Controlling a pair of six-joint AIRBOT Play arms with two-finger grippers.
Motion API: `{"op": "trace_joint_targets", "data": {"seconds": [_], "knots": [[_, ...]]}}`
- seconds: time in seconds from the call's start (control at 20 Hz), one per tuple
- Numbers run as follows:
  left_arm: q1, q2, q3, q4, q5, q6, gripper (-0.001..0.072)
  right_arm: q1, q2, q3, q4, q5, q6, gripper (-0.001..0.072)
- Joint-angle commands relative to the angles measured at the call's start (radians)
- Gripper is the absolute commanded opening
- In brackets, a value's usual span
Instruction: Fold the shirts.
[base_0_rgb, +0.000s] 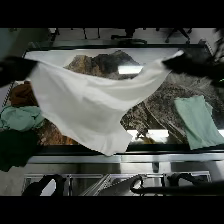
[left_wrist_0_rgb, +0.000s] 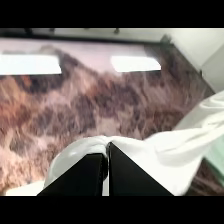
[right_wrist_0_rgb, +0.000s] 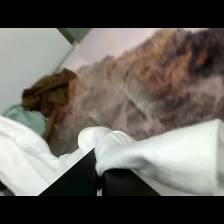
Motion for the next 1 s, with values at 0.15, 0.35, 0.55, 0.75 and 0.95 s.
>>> {"op": "trace_joint_targets", "data": {"seconds": [0.15, 0.35, 0.55, 0.75, 0.95], "knots": [[-0.182, -0.283, -0.250, 0.102, 0.113, 0.031, 0.0013, 0.059, -0.177, -0.307, -0.123, -0.237, -0.004, 0.0026], [-0.219, -0.426, -0.304, 0.100, 0.077, 0.040, 0.0012, 0.038, -0.299, -0.306, -0.124, -0.246, -0.003, 0.0254], [-0.224, -0.483, -0.335, 0.102, 0.026, 0.040, 0.0013, -0.082, -0.292, -0.296, -0.124, -0.240, -0.003, 0.0522], [-0.208, -0.481, -0.335, 0.102, -0.031, 0.039, 0.0012, -0.208, -0.283, -0.297, -0.150, -0.086, -0.002, 0.0601], [-0.215, -0.481, -0.335, 0.101, -0.042, 0.039, 0.0012, -0.185, -0.284, -0.316, -0.166, -0.014, -0.003, 0.0601]]}}
